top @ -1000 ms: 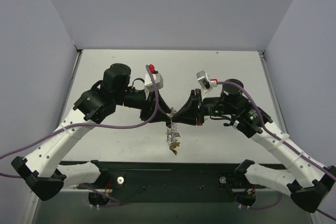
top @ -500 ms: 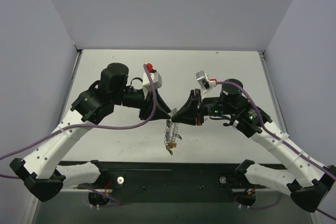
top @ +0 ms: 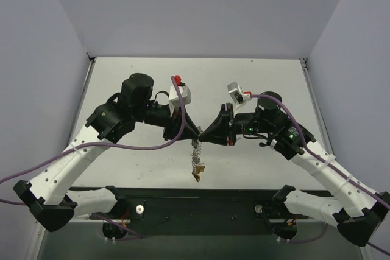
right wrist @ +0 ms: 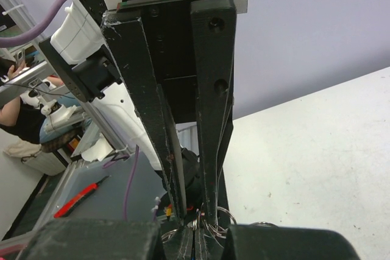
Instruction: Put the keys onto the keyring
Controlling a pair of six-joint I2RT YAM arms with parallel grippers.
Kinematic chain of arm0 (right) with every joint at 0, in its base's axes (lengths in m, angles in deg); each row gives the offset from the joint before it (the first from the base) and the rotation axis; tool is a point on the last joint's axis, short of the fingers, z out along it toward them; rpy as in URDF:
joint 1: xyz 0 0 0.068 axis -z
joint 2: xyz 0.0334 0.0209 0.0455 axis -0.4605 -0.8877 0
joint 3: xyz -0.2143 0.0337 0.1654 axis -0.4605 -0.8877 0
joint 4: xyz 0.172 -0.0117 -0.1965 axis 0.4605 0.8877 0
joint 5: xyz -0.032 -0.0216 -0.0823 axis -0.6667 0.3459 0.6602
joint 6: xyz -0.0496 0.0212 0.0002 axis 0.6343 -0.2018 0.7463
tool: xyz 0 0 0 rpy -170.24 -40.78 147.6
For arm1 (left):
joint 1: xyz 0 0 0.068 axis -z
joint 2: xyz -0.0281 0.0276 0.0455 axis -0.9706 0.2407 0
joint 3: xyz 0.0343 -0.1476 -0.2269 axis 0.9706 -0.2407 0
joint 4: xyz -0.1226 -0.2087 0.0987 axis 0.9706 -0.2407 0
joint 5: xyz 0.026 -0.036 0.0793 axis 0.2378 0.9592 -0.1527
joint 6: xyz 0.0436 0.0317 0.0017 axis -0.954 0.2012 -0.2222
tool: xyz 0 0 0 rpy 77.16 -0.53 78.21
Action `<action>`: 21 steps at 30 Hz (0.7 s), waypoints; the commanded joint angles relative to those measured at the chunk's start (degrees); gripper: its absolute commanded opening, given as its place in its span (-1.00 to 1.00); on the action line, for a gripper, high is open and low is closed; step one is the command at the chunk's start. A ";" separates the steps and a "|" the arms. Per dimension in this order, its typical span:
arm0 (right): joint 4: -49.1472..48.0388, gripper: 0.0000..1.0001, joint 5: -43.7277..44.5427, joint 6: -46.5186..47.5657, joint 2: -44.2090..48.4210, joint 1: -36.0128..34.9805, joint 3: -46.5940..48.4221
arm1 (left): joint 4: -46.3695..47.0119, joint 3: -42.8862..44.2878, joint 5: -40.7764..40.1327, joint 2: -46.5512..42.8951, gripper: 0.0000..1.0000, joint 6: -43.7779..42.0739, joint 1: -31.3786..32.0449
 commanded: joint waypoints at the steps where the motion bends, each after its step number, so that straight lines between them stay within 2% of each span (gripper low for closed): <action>1: -3.71 -1.00 -0.50 0.72 0.54 0.19 2.50 | -0.87 2.84 1.07 -0.02 -0.46 -1.48 0.54; 9: -3.71 -1.00 -0.14 0.55 0.72 0.19 2.41 | -1.48 3.01 -0.34 0.41 -0.84 -1.65 1.42; 15: -3.63 -1.00 2.49 0.11 1.24 0.19 2.50 | -2.98 3.63 -1.83 1.20 -0.85 -2.44 3.00; 17: -3.71 -1.00 3.98 -0.15 1.51 0.19 2.41 | -3.24 3.54 -2.10 1.38 -1.00 -2.53 3.53; 20: -3.89 -1.00 6.62 -0.33 2.21 0.19 2.15 | -1.06 2.05 -2.36 0.95 -1.00 -1.66 3.88; 21: -4.24 -0.86 7.76 -0.51 3.25 0.19 1.45 | 0.35 0.04 -2.80 0.51 -1.00 -1.13 3.88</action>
